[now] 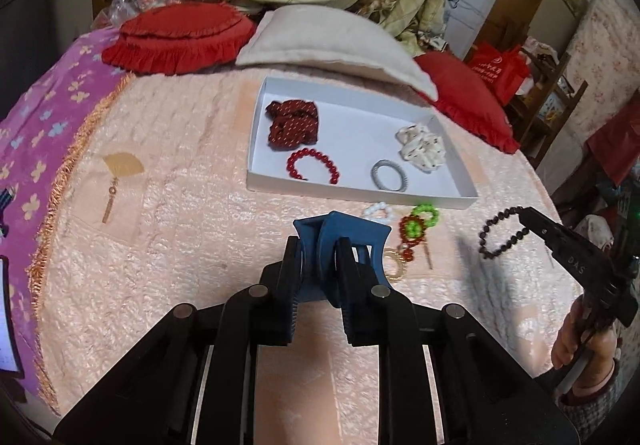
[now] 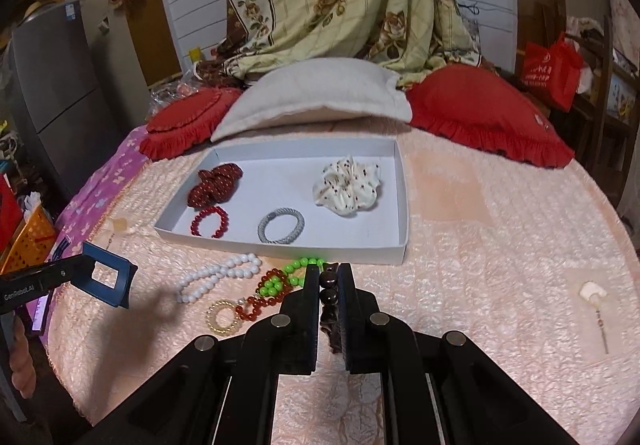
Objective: Organize jewelry
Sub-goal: 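Lift and carry the blue clip and brown bracelet toward the white box, then lower the clip and brown bracelet into the box and open both tools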
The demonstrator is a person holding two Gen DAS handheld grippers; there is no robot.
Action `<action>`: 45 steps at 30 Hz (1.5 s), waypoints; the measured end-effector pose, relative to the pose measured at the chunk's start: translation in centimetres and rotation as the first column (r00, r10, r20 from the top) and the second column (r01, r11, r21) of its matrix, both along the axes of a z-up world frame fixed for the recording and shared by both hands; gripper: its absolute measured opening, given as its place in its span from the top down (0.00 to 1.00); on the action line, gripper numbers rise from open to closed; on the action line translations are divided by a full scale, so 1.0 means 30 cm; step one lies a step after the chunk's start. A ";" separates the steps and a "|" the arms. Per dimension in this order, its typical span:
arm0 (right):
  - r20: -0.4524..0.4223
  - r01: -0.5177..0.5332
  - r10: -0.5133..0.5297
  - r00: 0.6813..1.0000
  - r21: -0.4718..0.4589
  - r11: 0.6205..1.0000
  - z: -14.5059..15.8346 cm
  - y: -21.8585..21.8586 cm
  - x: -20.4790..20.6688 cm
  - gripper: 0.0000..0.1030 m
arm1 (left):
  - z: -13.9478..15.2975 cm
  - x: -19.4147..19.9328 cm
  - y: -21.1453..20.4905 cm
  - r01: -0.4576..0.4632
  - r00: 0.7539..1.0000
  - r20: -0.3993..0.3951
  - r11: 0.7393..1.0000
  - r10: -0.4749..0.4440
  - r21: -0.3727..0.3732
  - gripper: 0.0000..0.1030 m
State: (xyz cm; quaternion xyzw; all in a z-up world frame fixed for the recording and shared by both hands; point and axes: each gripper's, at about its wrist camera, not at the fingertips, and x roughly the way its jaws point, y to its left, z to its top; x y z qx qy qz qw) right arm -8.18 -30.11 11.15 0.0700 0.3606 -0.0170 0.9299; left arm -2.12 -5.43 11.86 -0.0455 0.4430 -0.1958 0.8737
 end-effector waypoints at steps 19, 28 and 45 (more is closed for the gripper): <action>0.009 -0.040 0.041 0.999 -0.058 0.998 0.072 0.070 0.028 0.92 | 0.103 0.005 -0.010 0.036 0.997 0.064 0.999 -0.036 -0.004 0.84; -0.004 -0.048 0.048 0.999 -0.039 0.998 0.079 0.064 0.103 0.92 | 0.124 0.098 -0.004 0.024 0.998 0.062 1.000 -0.025 0.014 0.85; -0.049 -0.101 0.103 0.993 0.050 0.994 0.059 0.070 0.499 0.92 | 0.044 0.573 -0.203 0.017 0.999 -0.044 1.000 -0.016 0.012 0.85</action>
